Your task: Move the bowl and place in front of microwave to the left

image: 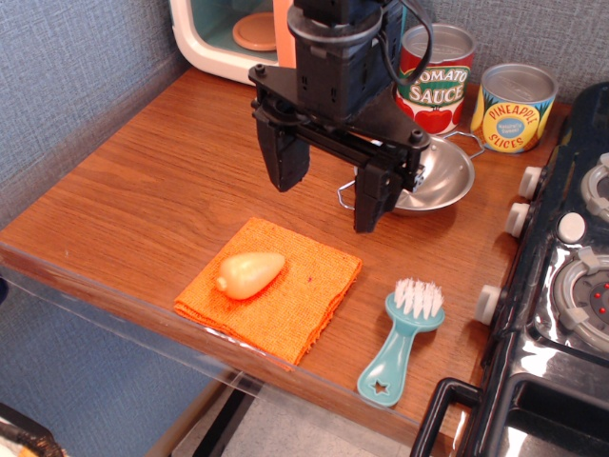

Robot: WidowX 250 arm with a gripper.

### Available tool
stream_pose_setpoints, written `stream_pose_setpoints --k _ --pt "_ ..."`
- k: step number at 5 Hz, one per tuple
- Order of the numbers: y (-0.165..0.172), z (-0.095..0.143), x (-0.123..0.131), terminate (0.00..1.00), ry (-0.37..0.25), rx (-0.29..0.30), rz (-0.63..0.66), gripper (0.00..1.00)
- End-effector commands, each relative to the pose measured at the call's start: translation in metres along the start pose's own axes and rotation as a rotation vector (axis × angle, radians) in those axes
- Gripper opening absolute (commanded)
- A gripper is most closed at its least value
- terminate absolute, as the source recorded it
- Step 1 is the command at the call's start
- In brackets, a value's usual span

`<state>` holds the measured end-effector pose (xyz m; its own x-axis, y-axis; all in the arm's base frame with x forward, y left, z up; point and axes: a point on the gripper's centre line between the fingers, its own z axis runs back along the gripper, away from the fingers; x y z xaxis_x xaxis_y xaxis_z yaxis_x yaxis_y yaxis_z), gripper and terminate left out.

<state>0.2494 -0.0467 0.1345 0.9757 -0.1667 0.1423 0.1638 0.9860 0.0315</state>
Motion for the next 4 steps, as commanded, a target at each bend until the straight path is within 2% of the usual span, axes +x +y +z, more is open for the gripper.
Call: stream_pose_setpoints --k 1,3,4 --pt "0.0 0.0 0.0 0.0 0.0 0.0 0.0 1.0" --pt "0.037 -0.04 0.069 0.0 0.04 0.033 0.152 1.0" --pt "0.062 -0.065 0.104 0.0 0.059 0.069 0.263 1.0"
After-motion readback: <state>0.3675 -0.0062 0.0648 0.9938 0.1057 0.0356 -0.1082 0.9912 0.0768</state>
